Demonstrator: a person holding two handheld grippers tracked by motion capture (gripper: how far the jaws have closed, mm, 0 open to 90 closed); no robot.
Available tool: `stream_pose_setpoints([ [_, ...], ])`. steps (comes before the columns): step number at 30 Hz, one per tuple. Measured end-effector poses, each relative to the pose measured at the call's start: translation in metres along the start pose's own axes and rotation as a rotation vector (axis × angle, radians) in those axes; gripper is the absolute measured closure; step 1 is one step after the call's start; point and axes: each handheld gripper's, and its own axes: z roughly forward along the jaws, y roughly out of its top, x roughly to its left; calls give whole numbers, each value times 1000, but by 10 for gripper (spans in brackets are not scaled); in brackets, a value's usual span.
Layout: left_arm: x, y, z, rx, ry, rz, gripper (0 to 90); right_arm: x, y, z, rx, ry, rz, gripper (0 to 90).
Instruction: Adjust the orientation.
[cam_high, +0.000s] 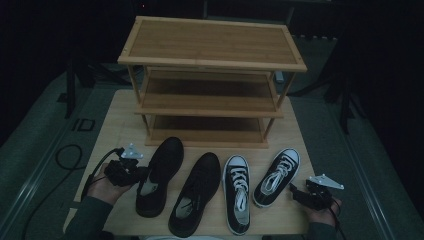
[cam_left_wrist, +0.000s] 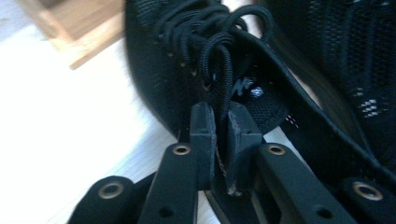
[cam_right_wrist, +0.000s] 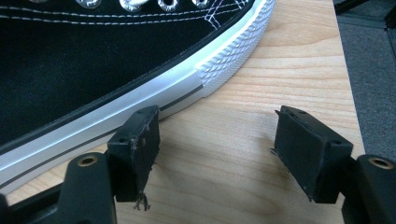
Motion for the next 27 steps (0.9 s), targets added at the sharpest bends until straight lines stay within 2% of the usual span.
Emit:
stream_pose_setpoints([
  [2, 4, -1, -1, 6, 45, -11, 861, 0, 0, 0, 0, 0, 0, 305],
  [3, 6, -1, -2, 10, 51, -21, 862, 0, 0, 0, 0, 0, 0, 305],
  [5, 10, -1, -2, 15, 45, -23, 859, 0, 0, 0, 0, 0, 0, 305],
  [12, 14, 6, 10, 46, 15, 11, 819, 0, 0, 0, 0, 0, 0, 305],
  [17, 13, 14, 24, 84, 31, 33, 800, 0, 0, 0, 0, 1, 0, 305],
  [19, 13, 14, 24, 84, 31, 33, 796, 0, 0, 0, 0, 1, 0, 305],
  [20, 15, 16, 29, 90, 30, 31, 823, 0, 0, 0, 0, 2, -1, 305],
  [22, 16, 16, 28, 88, 33, 27, 871, 0, 0, 0, 0, 2, -1, 305],
  [24, 16, 16, 27, 85, 37, 16, 876, 0, 0, 0, 0, 2, 0, 305],
  [25, 18, 16, 25, 71, 18, -1, 877, 0, 0, 0, 0, 2, -1, 305],
  [27, 19, 17, 24, 56, 7, -13, 880, 0, 0, 0, 0, 2, 0, 305],
])
